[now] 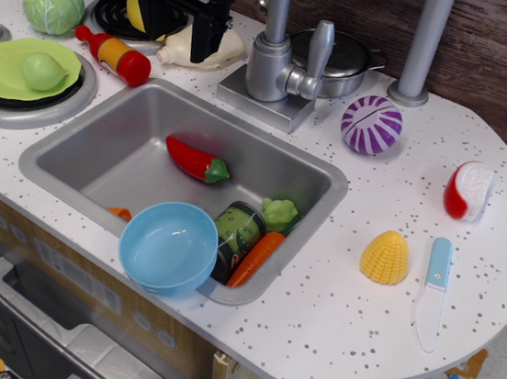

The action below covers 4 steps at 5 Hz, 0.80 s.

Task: Put corn into bowl

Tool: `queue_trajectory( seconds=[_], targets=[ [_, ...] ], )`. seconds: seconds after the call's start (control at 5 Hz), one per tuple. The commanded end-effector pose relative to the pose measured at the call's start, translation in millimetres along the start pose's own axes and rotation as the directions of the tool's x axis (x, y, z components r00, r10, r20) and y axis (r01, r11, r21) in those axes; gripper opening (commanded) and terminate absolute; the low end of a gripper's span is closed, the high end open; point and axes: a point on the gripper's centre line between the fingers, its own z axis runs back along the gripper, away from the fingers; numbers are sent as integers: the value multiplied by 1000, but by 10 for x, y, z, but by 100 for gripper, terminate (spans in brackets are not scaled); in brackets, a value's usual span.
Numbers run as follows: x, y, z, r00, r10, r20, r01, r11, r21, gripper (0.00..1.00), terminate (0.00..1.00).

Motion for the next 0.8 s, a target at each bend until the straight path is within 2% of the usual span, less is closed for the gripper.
queue_trajectory(
  seconds=[0.0,0.2,0.4,0.6],
  targets=[
    [0,0,0,1000,0,0,0,1000,0,100,0],
    [-76,-314,212,996,94,-9,-93,995,40,100,0],
    [-130,-660,639,991,126,-41,-124,991,54,100,0],
    [-236,-1149,831,987,157,-21,-155,986,61,100,0]
  ],
)
